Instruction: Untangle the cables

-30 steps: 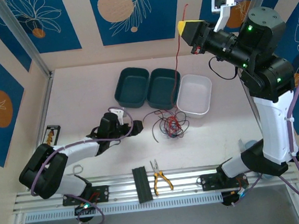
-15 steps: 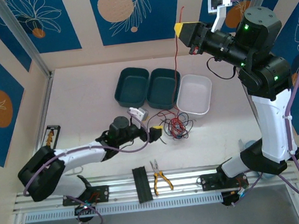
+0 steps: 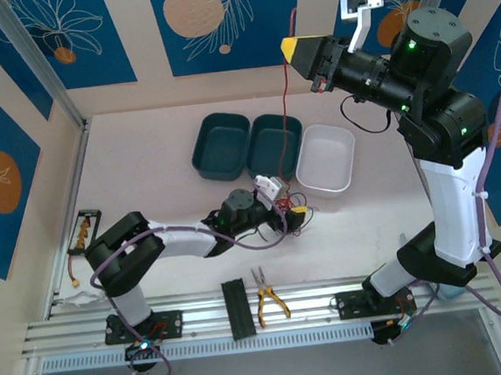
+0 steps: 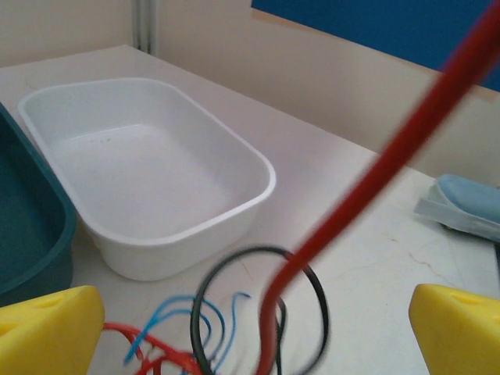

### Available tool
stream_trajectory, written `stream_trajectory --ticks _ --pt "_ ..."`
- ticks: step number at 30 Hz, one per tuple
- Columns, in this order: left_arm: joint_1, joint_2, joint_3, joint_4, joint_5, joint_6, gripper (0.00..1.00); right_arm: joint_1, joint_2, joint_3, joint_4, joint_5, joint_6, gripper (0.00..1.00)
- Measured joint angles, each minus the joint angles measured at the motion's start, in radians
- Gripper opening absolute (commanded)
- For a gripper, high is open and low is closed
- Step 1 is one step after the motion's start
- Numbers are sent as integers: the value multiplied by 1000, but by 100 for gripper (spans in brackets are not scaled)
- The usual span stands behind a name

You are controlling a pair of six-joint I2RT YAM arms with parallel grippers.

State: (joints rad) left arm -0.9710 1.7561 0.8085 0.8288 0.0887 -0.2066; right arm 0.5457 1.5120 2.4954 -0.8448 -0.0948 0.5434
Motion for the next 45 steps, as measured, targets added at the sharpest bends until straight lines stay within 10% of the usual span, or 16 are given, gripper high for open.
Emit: stream_trajectory --ticks 7,23,33,45 --pt "0 19 5 -44 -56 0 77 4 -3 5 -13 13 0 0" --pt "51 19 -274 31 -128 -153 74 5 -58 21 -17 98 -27 0" --pt "113 44 -337 169 -116 -299 23 5 -89 23 -16 164 -61 0" --pt "159 46 -432 257 -123 -394 30 5 -176 18 -11 284 -137 0"
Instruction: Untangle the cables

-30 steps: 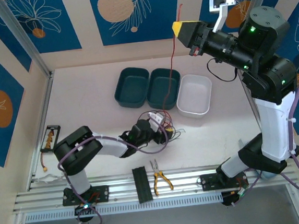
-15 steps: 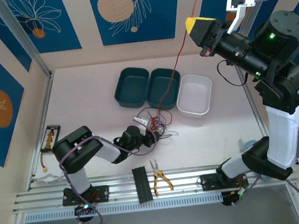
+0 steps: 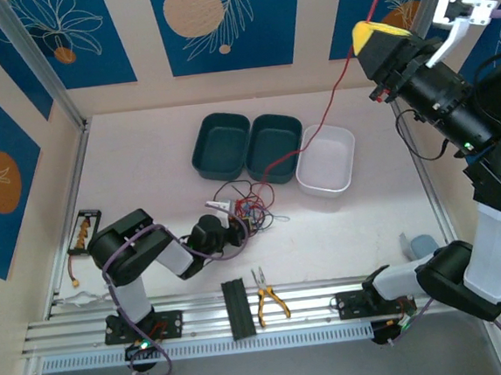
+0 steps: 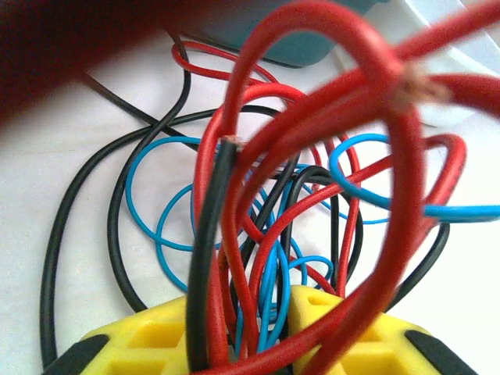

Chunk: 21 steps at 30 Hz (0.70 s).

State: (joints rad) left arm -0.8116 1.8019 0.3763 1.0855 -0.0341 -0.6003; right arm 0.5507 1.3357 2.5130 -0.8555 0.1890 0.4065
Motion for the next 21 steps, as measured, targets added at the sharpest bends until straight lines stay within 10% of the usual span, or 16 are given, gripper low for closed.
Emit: stream_trajectory --ticks 7,14,21 --pt "5 -23 -3 -13 -5 -8 48 0 -16 -23 6 64 -44 0" --pt "10 -165 -14 -132 -14 -1 100 -11 57 -27 11 127 -115 0" --pt "11 -451 -8 -429 -29 11 100 -79 181 6 24 158 -189 0"
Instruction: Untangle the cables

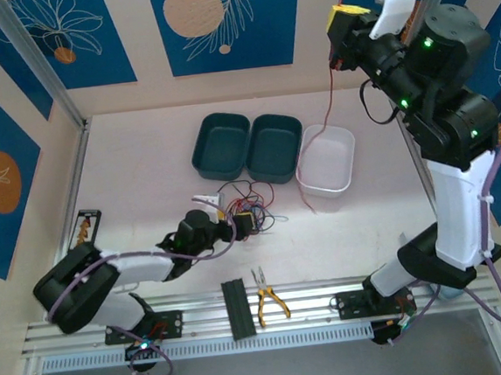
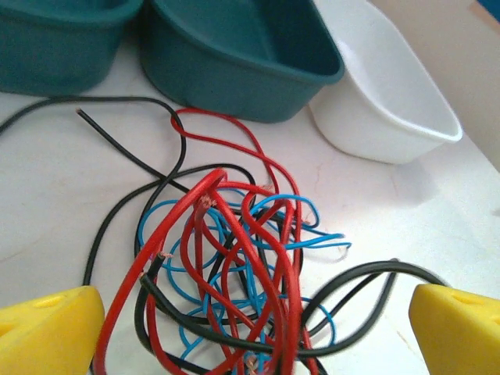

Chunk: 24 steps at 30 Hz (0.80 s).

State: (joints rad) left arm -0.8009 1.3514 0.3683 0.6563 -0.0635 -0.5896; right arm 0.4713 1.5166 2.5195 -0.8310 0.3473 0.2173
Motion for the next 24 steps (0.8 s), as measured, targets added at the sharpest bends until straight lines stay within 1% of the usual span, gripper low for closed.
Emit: stream_trajectory --ticks 6,12,19,24 --pt "0 -260 21 -301 -55 31 100 -87 51 18 22 -19 -6 0" --pt "0 -461 34 -525 -119 42 100 -187 111 79 50 -65 13 0" --pt "0 -585 40 -688 -165 43 100 -290 164 113 58 -97 31 0" --pt "0 -611 52 -751 -183 51 100 -349 150 37 60 -117 50 0"
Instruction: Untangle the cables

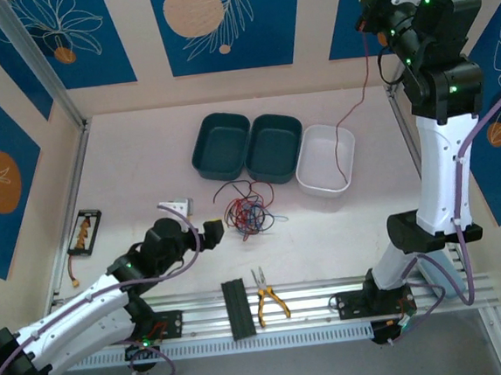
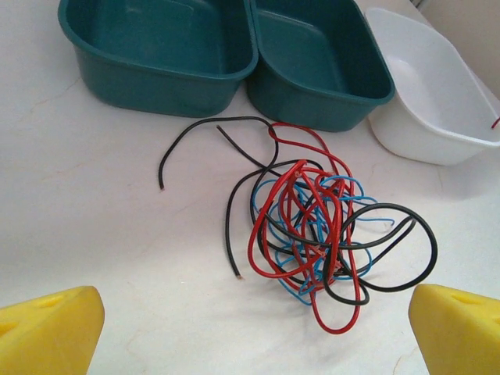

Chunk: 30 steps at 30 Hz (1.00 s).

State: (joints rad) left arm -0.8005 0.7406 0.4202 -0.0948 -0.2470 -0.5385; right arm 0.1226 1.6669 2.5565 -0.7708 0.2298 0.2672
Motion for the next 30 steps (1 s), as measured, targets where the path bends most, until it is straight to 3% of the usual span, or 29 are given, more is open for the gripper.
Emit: stream_trajectory --ticks 10,20,30 --pt "0 0 38 -45 -9 23 100 -24 -44 -249 0 10 3 0" --pt "0 22 82 -79 -9 22 100 -32 -179 -500 -95 152 63 0" --pt "0 45 95 -100 -21 21 100 -34 -324 -885 -106 -2 214 0"
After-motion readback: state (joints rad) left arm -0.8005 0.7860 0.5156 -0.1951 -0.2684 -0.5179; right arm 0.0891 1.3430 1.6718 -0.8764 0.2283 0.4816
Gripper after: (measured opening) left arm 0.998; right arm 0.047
